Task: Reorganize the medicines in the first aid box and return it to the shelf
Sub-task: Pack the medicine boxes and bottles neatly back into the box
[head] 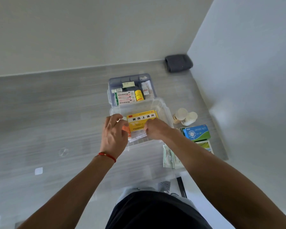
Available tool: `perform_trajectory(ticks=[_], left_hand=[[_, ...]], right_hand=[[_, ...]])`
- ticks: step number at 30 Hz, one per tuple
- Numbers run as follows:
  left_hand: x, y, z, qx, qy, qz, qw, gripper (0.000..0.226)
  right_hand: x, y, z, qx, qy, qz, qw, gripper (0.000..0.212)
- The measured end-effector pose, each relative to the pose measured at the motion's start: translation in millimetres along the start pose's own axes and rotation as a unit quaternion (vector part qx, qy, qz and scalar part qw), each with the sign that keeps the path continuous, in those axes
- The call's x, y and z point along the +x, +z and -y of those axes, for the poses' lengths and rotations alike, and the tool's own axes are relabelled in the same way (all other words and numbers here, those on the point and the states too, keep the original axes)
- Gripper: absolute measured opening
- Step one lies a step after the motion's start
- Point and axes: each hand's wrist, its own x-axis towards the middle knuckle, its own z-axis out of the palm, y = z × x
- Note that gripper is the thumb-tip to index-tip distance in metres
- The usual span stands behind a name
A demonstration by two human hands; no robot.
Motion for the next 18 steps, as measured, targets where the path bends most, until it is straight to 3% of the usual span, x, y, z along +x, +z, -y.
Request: perform_trajectory(ticks=[5,8,11,13,18], left_hand=[[-2.2,4.7,1.5,0.019,0.011,-0.009,1.000,0.026],[-1.5,5.7,-5.7,0.027,0.002,-0.014,1.000,0.022],[0.6,10.9,-28.6,0.008,0.013,-0.011,1.000,0.027],[-0.1,17.0,-52.7,-0.026,0.042,-0.016,0.999,0.030],[-13.8,46.2,-133.6,-0.092,0.130,0.002,0.987,0.027]], right_hand=[[-16.7,-3.0,-5.9,0.061,-0.027,-0.037,0.997,0.030],[-38.6,-16.0,-19.8,0.136,-0.082,-0.128,0.979,0.031],[-72.3,-22.4,-50.2,0.228,-0.146,-0.229,0.935,0.024],[-93.6,-19.3,-86.4,0.265,-0.113,-0.273,0.918,0.019],[-129.5,18.5,-184.8,0.261,0.118,-0.282,0.916,0.015]])
